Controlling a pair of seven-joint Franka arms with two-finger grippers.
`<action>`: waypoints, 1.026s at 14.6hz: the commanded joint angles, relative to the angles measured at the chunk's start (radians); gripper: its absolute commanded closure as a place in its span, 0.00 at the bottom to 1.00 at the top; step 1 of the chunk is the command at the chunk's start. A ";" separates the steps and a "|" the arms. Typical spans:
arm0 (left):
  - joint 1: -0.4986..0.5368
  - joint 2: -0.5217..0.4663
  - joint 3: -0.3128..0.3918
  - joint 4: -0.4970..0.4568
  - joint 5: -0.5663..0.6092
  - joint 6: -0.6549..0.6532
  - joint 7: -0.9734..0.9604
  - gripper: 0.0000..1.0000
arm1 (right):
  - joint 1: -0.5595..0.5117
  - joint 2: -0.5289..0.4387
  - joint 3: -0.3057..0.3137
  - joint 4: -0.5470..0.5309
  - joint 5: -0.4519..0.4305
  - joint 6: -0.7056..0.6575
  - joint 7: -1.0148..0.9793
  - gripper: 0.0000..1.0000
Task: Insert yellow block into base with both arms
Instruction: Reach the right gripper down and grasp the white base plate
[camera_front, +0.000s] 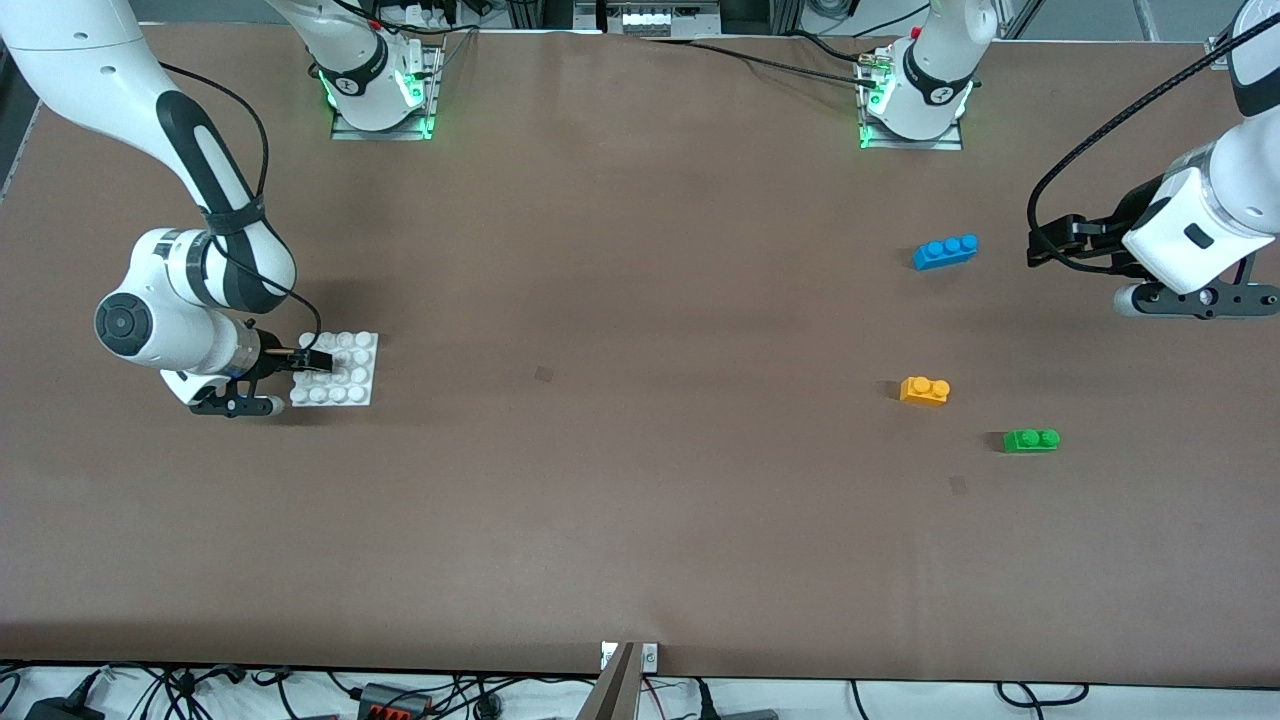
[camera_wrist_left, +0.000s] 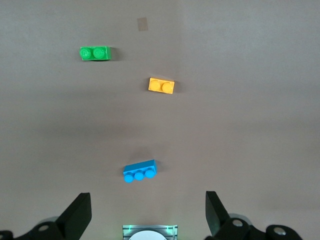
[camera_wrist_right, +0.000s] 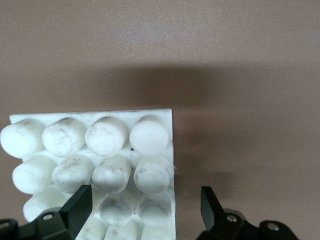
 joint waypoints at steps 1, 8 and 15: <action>0.004 -0.010 0.005 -0.003 -0.013 -0.011 0.026 0.00 | -0.019 0.011 0.009 -0.006 -0.017 0.015 -0.018 0.32; 0.004 -0.010 0.005 -0.003 -0.013 -0.011 0.026 0.00 | -0.017 0.031 0.011 -0.003 -0.015 0.013 -0.016 0.43; 0.004 -0.010 0.005 -0.003 -0.013 -0.014 0.026 0.00 | 0.009 0.034 0.026 -0.003 -0.014 0.004 -0.019 0.43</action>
